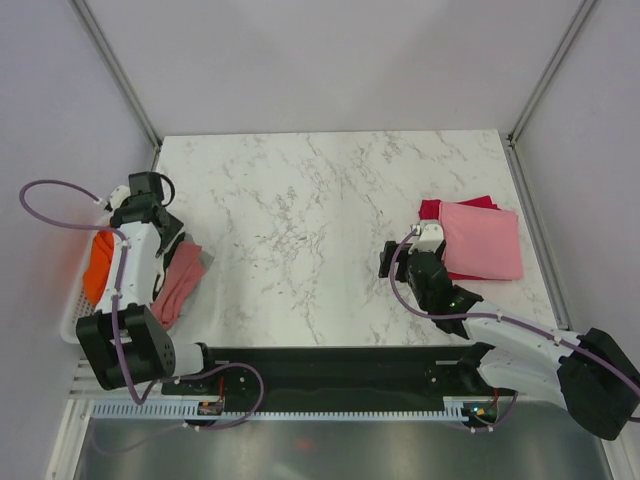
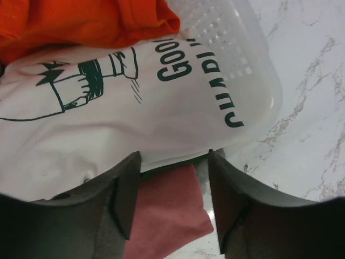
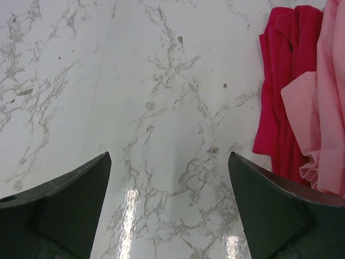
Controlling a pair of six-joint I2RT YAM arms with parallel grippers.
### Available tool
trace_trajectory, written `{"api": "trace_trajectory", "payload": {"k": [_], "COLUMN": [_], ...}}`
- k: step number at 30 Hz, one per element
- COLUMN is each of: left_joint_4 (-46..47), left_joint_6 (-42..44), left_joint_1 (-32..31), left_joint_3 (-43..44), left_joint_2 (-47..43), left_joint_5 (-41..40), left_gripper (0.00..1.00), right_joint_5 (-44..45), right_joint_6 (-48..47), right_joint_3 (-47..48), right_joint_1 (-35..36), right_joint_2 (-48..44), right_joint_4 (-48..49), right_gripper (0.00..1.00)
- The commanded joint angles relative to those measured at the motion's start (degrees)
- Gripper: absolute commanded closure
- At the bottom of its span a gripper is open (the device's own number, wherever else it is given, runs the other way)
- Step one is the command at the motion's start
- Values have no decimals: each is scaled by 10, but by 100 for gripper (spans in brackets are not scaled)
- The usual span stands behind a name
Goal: Fold and stack the t-shirts
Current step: Grab the tshirt from the pile
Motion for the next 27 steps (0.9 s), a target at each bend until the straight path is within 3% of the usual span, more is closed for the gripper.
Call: {"api": "trace_trajectory", "payload": {"k": [1,2,3,8,10,12,20,27], "left_joint_4": [-11,-12,-11,-9,-10,-12,-12,-57], "left_joint_6": [-40,-40,-40,-44,-42,-21,-12,15], "left_joint_1": [35,50,51,58,66,86,89,89], "left_joint_3": [-21,-22,-21,-22,-22,-10,77,261], "left_joint_2": [23,26,19,-7,-7,-10,-196,-226], "left_joint_5": [43,54,60,41,50,81,114,190], "left_gripper": [45,51,64,66,89,94,98,98], "right_joint_5": [8,9,9,12,13,12,10,10], "right_joint_6": [9,9,9,9,9,9,9,8], "right_joint_3": [-2,-2,-2,-1,-1,-3,0,1], "right_joint_1": [1,1,1,1,1,1,1,1], "right_joint_2": [-14,-14,-15,-16,-18,-18,-9,-9], "right_joint_4": [7,7,6,3,2,2,5,7], "right_gripper": [2,2,2,2,2,2,2,2]}}
